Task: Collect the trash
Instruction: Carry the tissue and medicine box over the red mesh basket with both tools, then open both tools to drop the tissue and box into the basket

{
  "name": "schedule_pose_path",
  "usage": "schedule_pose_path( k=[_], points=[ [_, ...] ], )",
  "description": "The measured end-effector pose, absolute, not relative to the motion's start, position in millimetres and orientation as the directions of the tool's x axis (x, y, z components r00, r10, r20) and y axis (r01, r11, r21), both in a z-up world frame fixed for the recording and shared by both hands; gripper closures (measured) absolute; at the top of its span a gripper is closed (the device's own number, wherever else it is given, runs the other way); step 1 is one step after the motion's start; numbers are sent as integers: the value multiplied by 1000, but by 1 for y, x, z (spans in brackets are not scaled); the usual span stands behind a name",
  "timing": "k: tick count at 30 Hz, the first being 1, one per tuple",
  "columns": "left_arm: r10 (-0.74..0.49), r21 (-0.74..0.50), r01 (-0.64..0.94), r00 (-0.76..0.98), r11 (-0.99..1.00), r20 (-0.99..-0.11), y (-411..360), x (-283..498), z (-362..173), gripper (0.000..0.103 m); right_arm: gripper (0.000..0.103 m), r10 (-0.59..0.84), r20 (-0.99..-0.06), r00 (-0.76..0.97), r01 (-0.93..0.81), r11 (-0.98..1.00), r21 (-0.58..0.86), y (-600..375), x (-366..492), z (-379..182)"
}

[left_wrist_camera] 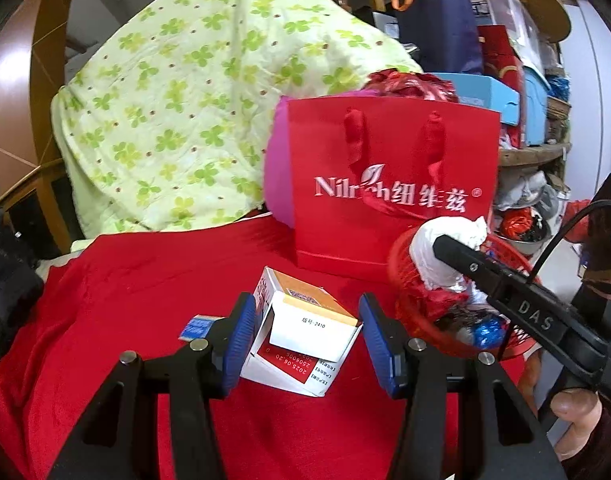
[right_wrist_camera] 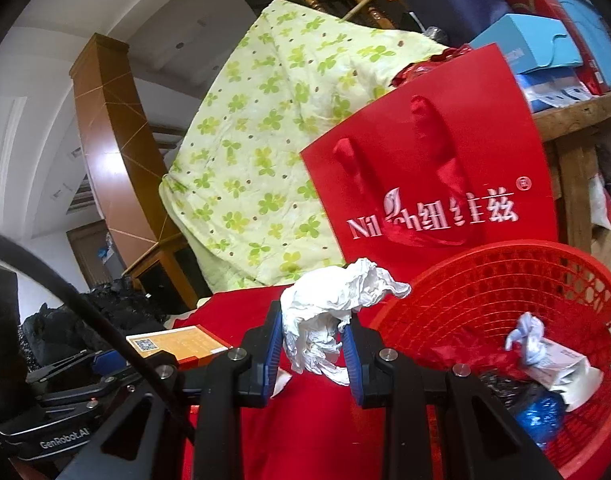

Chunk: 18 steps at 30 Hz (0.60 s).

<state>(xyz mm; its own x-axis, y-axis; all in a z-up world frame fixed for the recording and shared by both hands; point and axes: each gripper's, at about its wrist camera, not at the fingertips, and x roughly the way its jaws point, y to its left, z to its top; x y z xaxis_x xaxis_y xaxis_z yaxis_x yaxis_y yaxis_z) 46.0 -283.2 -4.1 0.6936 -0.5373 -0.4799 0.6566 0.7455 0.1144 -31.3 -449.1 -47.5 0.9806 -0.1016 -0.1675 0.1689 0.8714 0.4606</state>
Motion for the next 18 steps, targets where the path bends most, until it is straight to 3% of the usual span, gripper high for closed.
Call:
schedule_pose_path(
  k=[18],
  points=[
    [-735, 8, 832, 494, 554, -464, -357, 19, 4, 48, 73, -252, -140, 957, 281, 702, 654, -532, -87, -64]
  ],
)
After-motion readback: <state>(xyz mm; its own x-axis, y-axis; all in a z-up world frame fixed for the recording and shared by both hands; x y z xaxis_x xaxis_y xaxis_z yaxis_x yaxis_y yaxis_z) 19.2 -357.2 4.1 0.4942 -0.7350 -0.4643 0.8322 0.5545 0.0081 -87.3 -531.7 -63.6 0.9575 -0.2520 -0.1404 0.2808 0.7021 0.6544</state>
